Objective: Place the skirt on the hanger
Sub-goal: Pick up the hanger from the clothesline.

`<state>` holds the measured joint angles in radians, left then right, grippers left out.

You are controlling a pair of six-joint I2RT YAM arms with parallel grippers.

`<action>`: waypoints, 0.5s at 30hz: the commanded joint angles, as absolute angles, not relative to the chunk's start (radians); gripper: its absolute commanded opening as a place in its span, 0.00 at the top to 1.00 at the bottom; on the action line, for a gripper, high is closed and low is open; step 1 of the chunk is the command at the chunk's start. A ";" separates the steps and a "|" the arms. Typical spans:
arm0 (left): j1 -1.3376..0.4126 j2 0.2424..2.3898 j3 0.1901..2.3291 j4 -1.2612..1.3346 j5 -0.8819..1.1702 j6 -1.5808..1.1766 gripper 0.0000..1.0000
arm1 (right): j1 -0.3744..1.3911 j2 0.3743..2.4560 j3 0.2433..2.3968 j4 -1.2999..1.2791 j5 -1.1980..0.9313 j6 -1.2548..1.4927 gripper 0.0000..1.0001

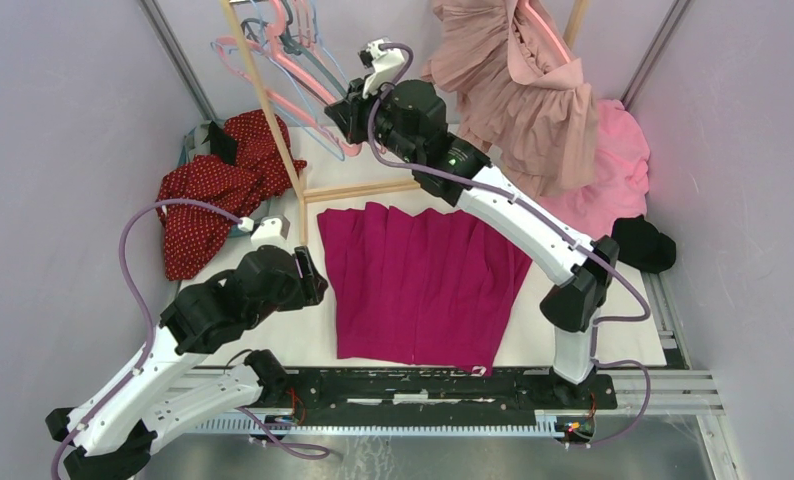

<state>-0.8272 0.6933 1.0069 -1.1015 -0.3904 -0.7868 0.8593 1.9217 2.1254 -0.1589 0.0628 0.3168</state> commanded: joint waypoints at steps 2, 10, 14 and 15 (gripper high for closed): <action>-0.830 0.698 1.011 -1.070 -0.399 -0.793 0.37 | 0.876 1.772 2.017 0.019 0.139 0.261 0.99; -0.830 0.700 1.007 -1.059 -0.394 -0.795 0.38 | 0.885 1.675 1.897 0.118 0.163 0.219 0.99; -0.830 0.699 1.005 -1.057 -0.393 -0.798 0.38 | 0.891 1.663 1.881 0.149 0.157 0.193 0.99; -0.831 0.699 1.002 -1.057 -0.394 -0.799 0.38 | 0.895 1.665 1.884 0.153 0.157 0.181 0.99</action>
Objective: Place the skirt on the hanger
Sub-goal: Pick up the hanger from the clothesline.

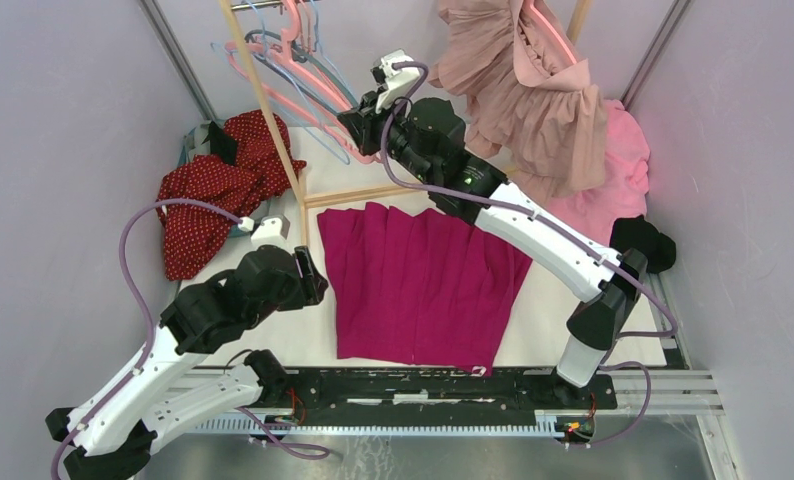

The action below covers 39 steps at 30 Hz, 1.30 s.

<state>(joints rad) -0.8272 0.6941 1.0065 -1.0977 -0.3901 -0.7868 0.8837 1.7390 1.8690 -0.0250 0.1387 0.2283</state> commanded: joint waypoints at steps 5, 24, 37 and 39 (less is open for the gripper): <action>-0.830 0.705 0.996 -1.051 -0.393 -0.799 0.38 | 0.922 1.673 1.857 0.212 0.173 0.117 0.99; -0.828 0.803 0.973 -0.995 -0.400 -0.772 0.38 | 0.986 1.824 1.671 0.638 0.304 -0.118 0.99; -0.825 0.847 0.935 -0.952 -0.387 -0.772 0.38 | 1.074 1.911 1.692 0.754 0.396 -0.505 0.99; -0.822 0.852 0.931 -0.948 -0.384 -0.770 0.38 | 1.083 1.918 1.689 0.780 0.416 -0.551 0.99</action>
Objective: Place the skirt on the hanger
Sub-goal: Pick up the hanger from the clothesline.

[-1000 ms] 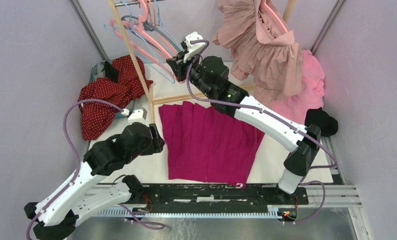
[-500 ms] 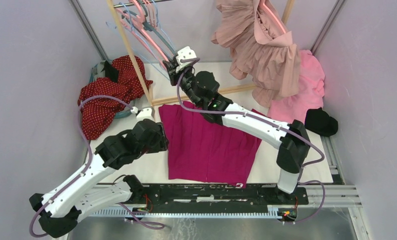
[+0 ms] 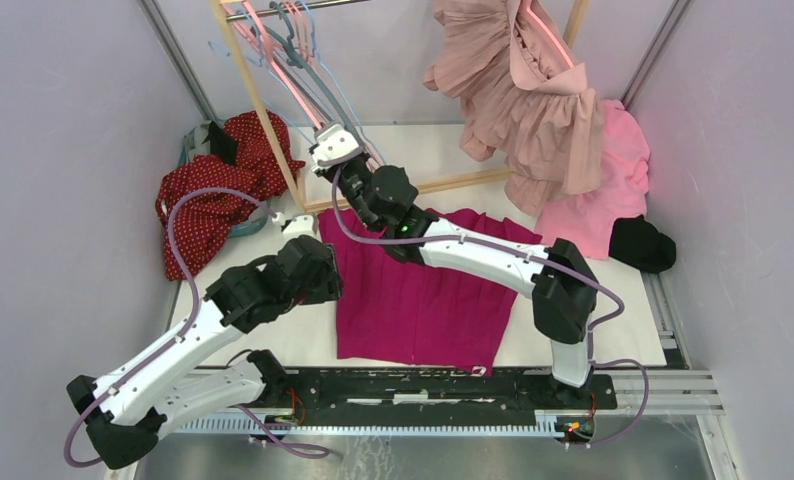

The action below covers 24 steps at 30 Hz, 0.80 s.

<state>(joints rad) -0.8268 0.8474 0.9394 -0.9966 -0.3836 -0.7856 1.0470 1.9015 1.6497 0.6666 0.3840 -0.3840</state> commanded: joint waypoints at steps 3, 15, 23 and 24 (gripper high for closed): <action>-0.817 0.853 0.926 -0.943 -0.381 -0.767 0.38 | 1.093 1.912 1.666 0.826 0.438 -0.586 0.99; -0.799 0.862 0.915 -0.925 -0.365 -0.753 0.38 | 1.097 1.849 1.563 0.946 0.489 -0.587 0.99; -0.790 0.869 0.914 -0.916 -0.357 -0.745 0.38 | 1.099 1.794 1.484 0.980 0.470 -0.560 0.99; -0.789 0.874 0.914 -0.912 -0.353 -0.744 0.38 | 1.099 1.779 1.465 0.990 0.470 -0.556 0.99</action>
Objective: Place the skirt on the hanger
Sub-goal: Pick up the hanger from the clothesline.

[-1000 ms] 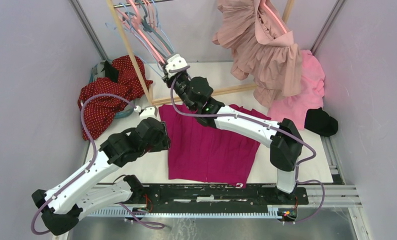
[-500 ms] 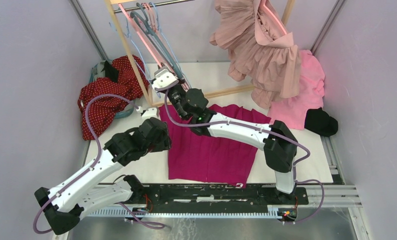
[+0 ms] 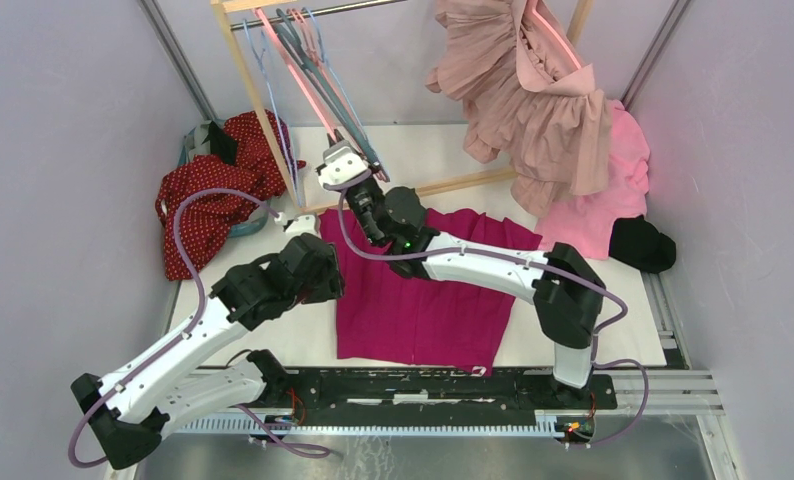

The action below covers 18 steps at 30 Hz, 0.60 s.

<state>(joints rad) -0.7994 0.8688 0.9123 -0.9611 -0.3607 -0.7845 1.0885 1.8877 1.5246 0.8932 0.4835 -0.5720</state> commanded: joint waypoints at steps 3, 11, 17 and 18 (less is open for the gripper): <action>-0.789 0.880 0.911 -0.904 -0.342 -0.742 0.38 | 1.098 1.759 1.447 0.995 0.466 -0.557 0.99; -0.787 0.874 0.913 -0.907 -0.339 -0.745 0.38 | 1.096 1.701 1.402 0.983 0.452 -0.502 0.99; -0.788 0.865 0.911 -0.908 -0.333 -0.750 0.38 | 1.077 1.634 1.375 0.896 0.440 -0.403 0.99; -0.788 0.863 0.910 -0.908 -0.331 -0.750 0.38 | 1.075 1.629 1.373 0.880 0.441 -0.398 0.99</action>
